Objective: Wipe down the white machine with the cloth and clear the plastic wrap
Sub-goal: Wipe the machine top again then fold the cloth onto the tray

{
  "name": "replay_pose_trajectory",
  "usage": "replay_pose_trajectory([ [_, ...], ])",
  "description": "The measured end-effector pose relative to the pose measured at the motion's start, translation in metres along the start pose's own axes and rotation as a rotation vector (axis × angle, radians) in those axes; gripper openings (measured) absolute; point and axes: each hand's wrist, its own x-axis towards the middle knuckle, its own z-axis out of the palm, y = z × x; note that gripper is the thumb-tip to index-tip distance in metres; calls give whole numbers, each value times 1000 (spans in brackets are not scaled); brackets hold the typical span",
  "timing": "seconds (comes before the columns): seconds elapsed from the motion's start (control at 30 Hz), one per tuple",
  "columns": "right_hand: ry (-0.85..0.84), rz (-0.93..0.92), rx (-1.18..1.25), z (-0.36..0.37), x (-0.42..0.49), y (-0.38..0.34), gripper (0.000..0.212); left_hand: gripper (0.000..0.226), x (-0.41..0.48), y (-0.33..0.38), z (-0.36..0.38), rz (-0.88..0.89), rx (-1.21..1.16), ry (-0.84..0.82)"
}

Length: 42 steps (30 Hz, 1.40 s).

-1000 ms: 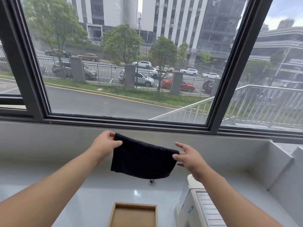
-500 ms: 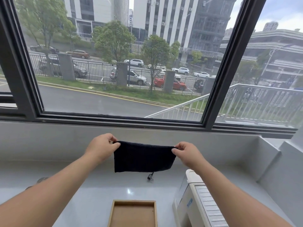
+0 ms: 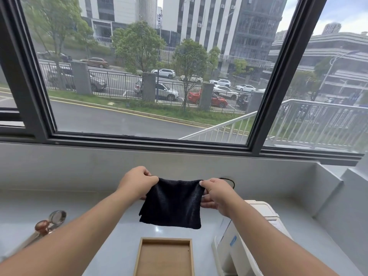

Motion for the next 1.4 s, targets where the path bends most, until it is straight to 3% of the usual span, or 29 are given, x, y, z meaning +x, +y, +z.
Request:
replay_pose_trajectory([
  [0.53, -197, -156, -25, 36, -3, -10, 15, 15, -18, 31, 50, 15, -401, -233],
  [0.73, -258, -209, -100, 29, 5, -10, 50, 13, -9, 36, 62, 23, -439, -187],
  [0.9, -193, -249, -238, 27, 19, -4, 52, 16, -5, 39, 71, 9, -525, -213],
  [1.07, -144, -159, -88, 21, 29, -2, 49, 21, 2, 24, 66, -26, -402, -172],
  [1.2, -172, -107, 113, 14, 37, -3, 44, 29, 7, 0, 60, -169, -299, -110],
  [1.4, -298, -101, 346, 13, 44, -13, 38, 63, 8, -12, 63, -357, -462, -419],
])
